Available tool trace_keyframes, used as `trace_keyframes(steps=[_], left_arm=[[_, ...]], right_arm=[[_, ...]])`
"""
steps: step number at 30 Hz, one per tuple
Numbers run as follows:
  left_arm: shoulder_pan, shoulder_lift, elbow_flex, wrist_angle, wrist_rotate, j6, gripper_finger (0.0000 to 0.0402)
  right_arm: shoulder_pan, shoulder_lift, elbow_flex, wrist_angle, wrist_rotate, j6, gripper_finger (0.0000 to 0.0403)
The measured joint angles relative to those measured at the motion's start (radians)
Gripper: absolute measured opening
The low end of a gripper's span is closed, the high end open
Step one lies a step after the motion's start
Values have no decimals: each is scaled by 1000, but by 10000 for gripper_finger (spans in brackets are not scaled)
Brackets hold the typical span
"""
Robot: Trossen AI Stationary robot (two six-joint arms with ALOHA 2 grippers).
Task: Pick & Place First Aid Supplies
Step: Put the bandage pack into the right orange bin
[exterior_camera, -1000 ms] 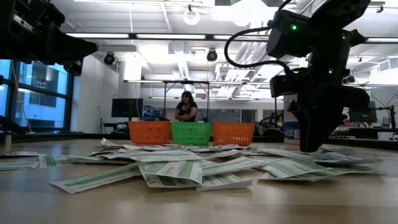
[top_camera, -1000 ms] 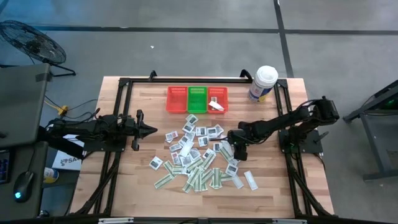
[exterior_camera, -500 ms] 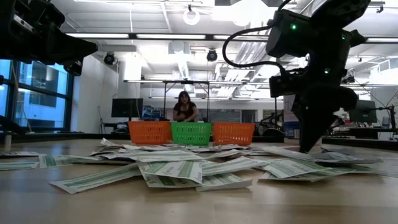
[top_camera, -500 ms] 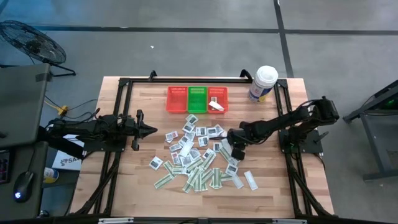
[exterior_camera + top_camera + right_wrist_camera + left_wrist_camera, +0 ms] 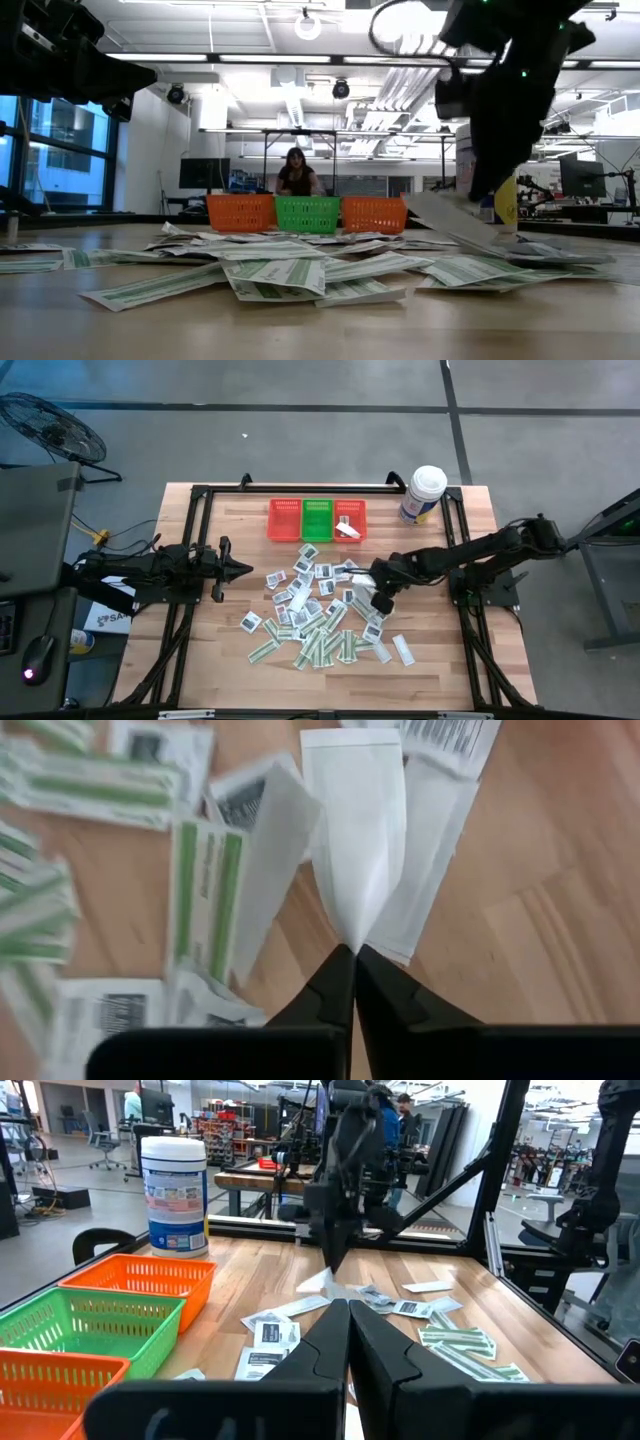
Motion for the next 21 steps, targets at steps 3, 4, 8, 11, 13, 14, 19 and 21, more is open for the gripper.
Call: trace_keyframes(steps=[3, 4, 8, 11, 13, 14, 19, 21], left_arm=[[0, 0, 0, 0, 0, 0, 1], [0, 0, 0, 0, 0, 0, 1], [0, 0, 0, 0, 0, 0, 1], [0, 0, 0, 0, 0, 0, 1], [0, 0, 0, 0, 0, 0, 1], [0, 0, 0, 0, 0, 0, 1], [0, 0, 0, 0, 0, 0, 1], [0, 0, 0, 0, 0, 0, 1]], right_arm=[[-8, -64, 0, 12, 25, 12, 4], [-11, -87, 0, 21, 44, 12, 5], [-13, -172, 0, 84, 150, -7, 3], [-11, -212, 0, 153, 220, -67, 2], [-11, -229, 0, 203, 258, -108, 4], [-17, -236, 0, 222, 271, -124, 6], [-121, -240, 1, 259, 232, -157, 3], [-173, -232, 1, 262, 203, -158, 2]])
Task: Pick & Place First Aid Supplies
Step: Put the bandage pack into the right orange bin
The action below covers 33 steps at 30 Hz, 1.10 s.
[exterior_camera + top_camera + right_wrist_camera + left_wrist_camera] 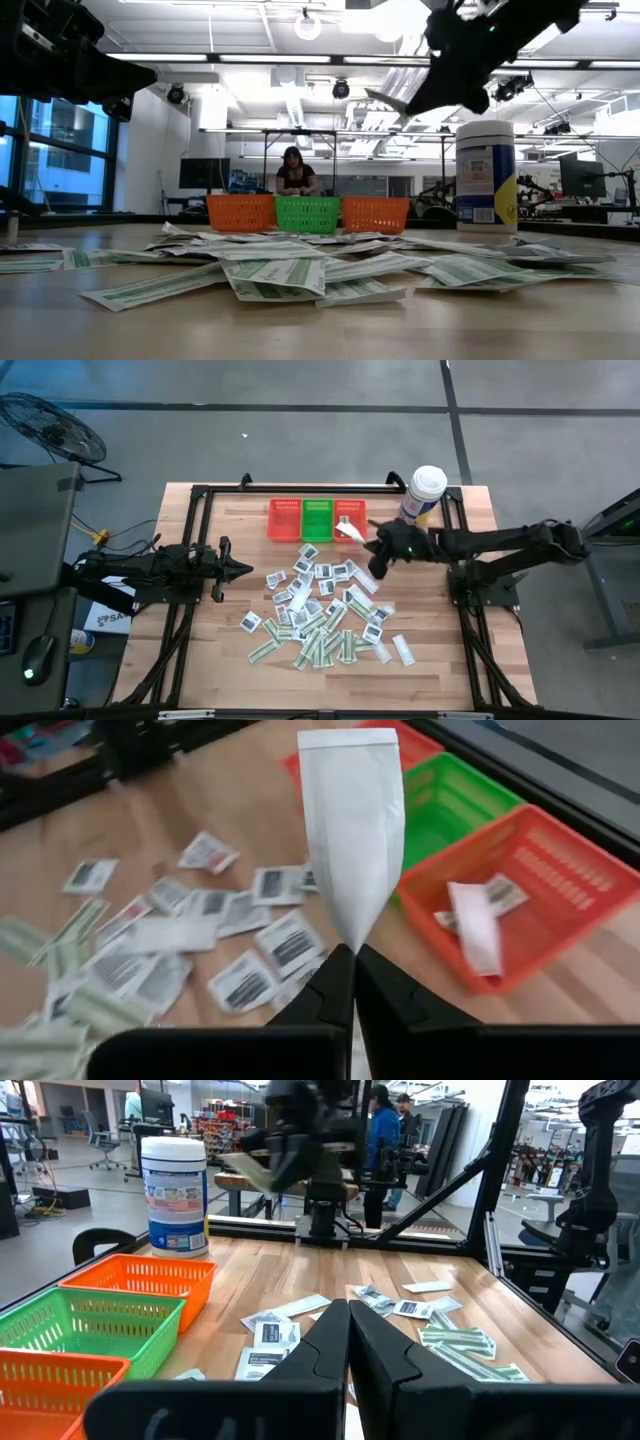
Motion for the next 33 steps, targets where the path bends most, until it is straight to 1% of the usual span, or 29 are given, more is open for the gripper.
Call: trace_keyframes(steps=[7, 13, 17, 21, 27, 30, 33], left_arm=[[0, 0, 0, 0, 0, 0, 1], [0, 0, 0, 0, 0, 0, 1], [0, 0, 0, 0, 0, 0, 1], [0, 0, 0, 0, 0, 0, 1], [0, 0, 0, 0, 0, 0, 1], [0, 0, 0, 0, 0, 0, 1], [0, 0, 0, 0, 0, 0, 1]], right_arm=[[-175, 64, 0, 35, -86, -18, 8], [-277, 225, 89, 33, -196, -9, 2], [-334, 335, 171, -21, -205, 37, 6], [-369, 418, 236, -134, -216, 53, 8], [-393, 522, 289, -182, -314, 48, 10], [-396, 549, 296, -184, -331, 51, 24], [-396, 558, 296, -187, -332, 51, 54]])
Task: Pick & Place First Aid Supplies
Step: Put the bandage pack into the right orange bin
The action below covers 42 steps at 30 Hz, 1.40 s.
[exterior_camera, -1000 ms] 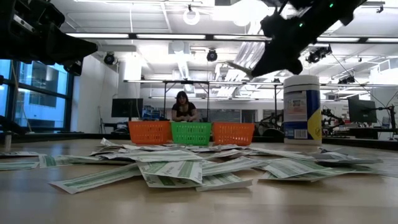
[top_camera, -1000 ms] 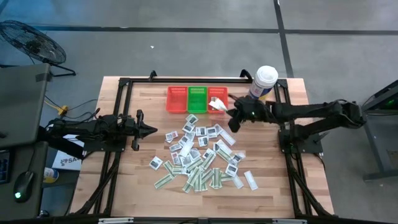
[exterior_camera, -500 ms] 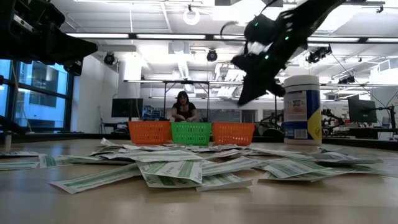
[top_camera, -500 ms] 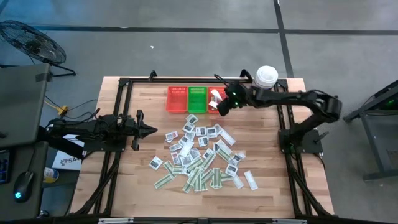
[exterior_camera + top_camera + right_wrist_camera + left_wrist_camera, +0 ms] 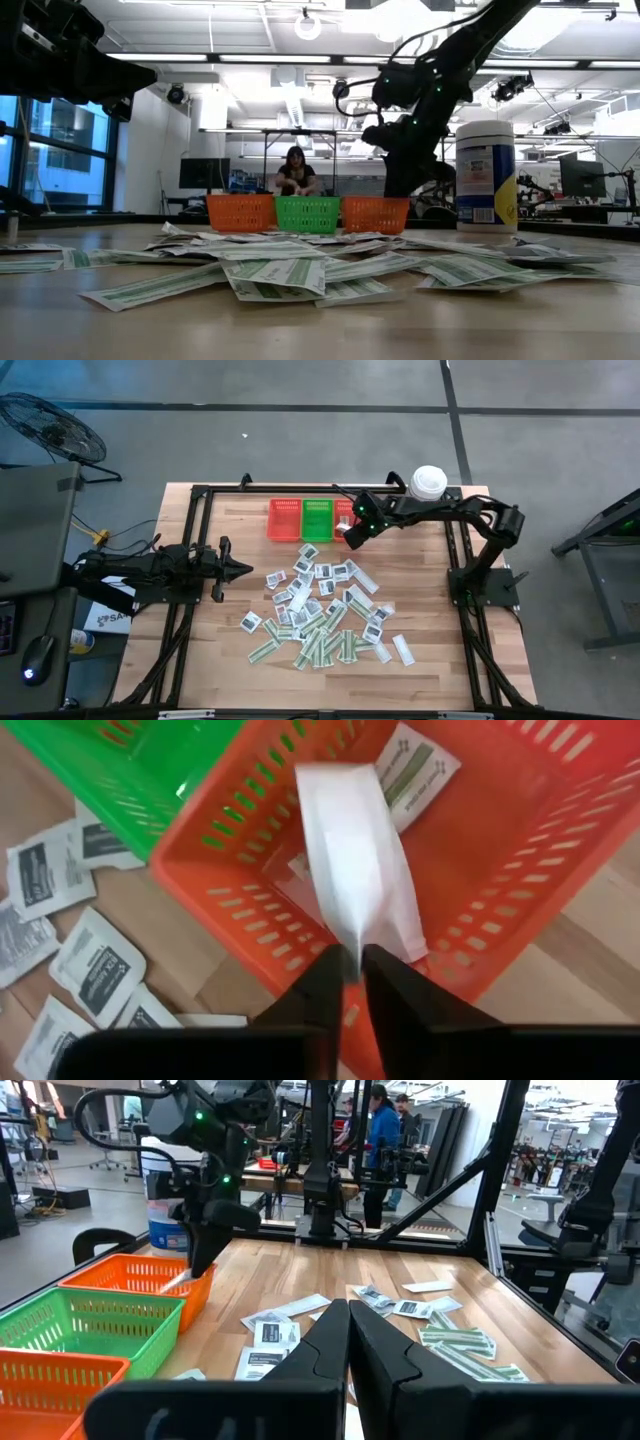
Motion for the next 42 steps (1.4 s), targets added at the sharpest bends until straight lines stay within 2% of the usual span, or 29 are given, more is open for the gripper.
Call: trace_keyframes(steps=[6, 11, 16, 25, 33, 42], left_arm=[[0, 0, 0, 0, 0, 0, 1], [0, 0, 0, 0, 0, 0, 1], [0, 0, 0, 0, 0, 0, 1], [0, 0, 0, 0, 0, 0, 1], [0, 0, 0, 0, 0, 0, 1], [0, 0, 0, 0, 0, 0, 1]], right_arm=[[11, -8, 0, -2, 8, -1, 123], [37, -53, 0, -13, 9, -4, 149], [66, -122, 0, -88, 25, -7, 151], [200, -256, -2, -428, 12, -16, 152], [334, -336, -2, -710, 4, 164, 151], [526, -349, -3, -829, 5, 315, 151]])
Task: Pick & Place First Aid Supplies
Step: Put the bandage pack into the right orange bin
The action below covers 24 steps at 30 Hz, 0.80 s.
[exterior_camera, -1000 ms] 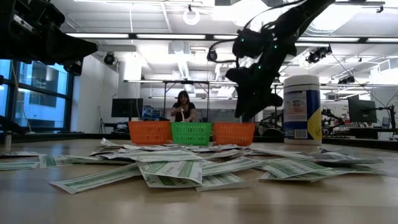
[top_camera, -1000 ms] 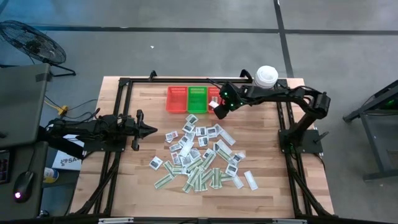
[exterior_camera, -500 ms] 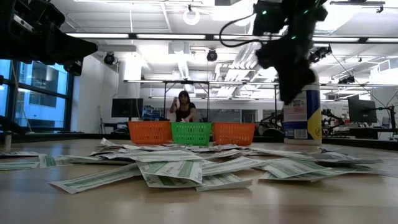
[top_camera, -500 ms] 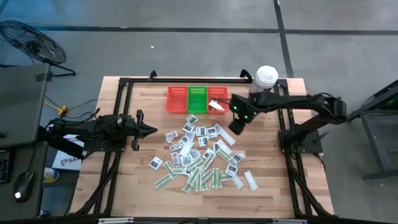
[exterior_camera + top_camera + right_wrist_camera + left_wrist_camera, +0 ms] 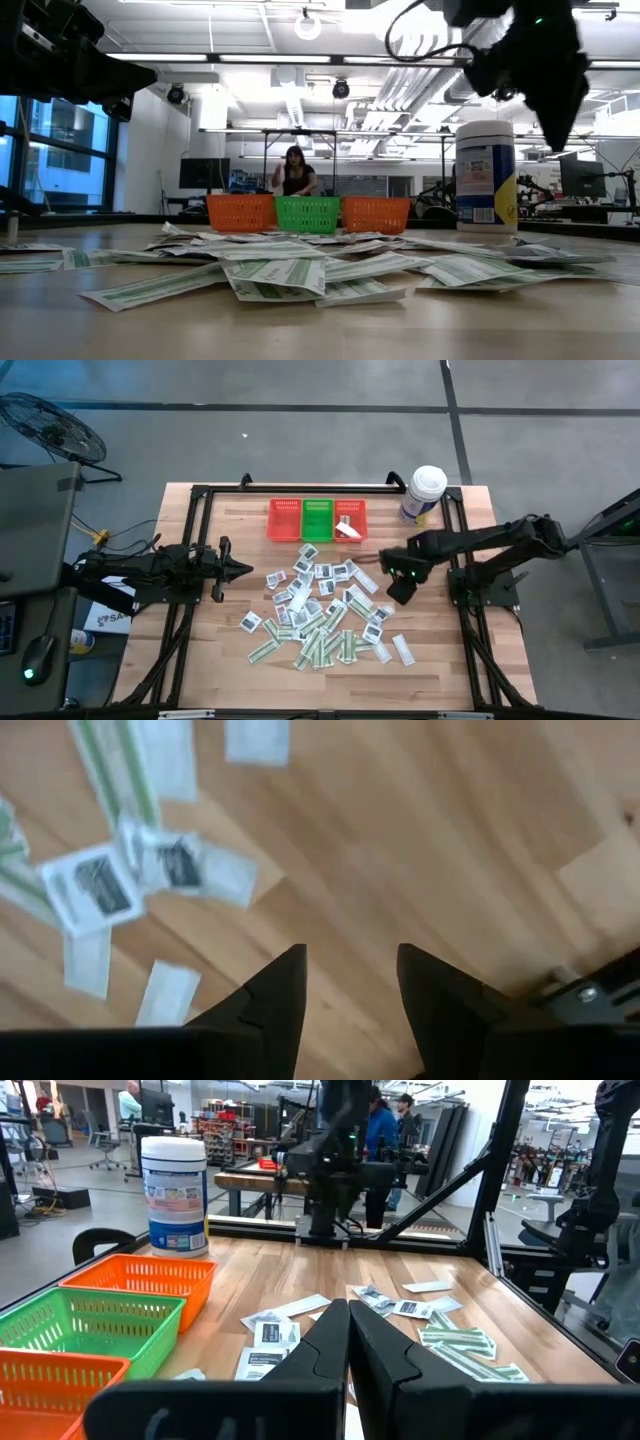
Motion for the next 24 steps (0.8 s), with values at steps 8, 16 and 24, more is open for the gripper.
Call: trace_keyframes(steps=[8, 16, 24], left_arm=[[0, 0, 0, 0, 0, 0, 1], [0, 0, 0, 0, 0, 0, 1], [0, 0, 0, 0, 0, 0, 1]], right_arm=[[210, 0, 0, -1, 35, 126, 151], [403, 4, 0, 31, 65, 356, 151], [517, 57, 0, 119, 49, 622, 151]])
